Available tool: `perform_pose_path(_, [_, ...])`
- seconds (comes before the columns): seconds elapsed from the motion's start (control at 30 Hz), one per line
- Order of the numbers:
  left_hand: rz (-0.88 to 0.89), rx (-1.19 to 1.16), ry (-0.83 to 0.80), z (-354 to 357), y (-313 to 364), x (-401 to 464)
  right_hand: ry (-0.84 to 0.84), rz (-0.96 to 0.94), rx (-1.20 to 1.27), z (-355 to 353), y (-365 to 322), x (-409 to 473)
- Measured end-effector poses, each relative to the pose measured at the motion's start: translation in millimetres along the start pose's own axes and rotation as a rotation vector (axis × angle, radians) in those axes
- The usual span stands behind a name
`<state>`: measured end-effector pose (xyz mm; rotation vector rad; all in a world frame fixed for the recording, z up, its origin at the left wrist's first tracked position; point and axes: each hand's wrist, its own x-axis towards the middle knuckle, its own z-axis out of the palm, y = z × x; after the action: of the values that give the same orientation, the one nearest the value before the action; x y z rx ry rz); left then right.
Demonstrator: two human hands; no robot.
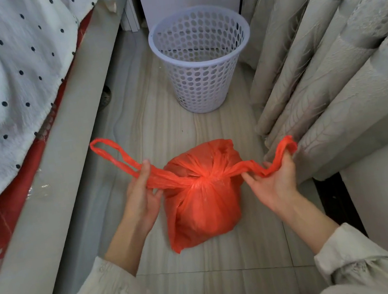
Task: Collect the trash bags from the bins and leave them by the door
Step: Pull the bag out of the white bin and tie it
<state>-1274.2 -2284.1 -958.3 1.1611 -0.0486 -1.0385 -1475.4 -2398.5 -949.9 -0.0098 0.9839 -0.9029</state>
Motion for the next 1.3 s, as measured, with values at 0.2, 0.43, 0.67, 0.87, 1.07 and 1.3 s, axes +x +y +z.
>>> perform_pose_path(0.2, [0.022, 0.190, -0.017, 20, -19, -9, -0.130, -0.069, 0.008, 8, 7, -7])
perform_pose_path(0.43, [0.045, 0.064, -0.080, 40, -16, -11, -0.105, -0.599, -1.152, 5, 32, 12])
perform_pose_path(0.67, [0.055, 0.007, -0.048, 38, -11, -10, -0.227, -0.368, -0.687, 29, 35, 5])
perform_pose_path(0.87, [0.059, 0.143, 0.015, 43, -17, -14, -0.032, -0.138, -0.404, 24, 31, 15])
perform_pose_path(1.07, [0.110, 0.362, 0.091, 34, -23, -6, 0.165, -0.105, -0.518, 6, 35, 22])
perform_pose_path(1.3, [0.083, 0.438, 0.133, 18, -24, -6, 0.240, -0.060, -0.570, -3, 34, 19])
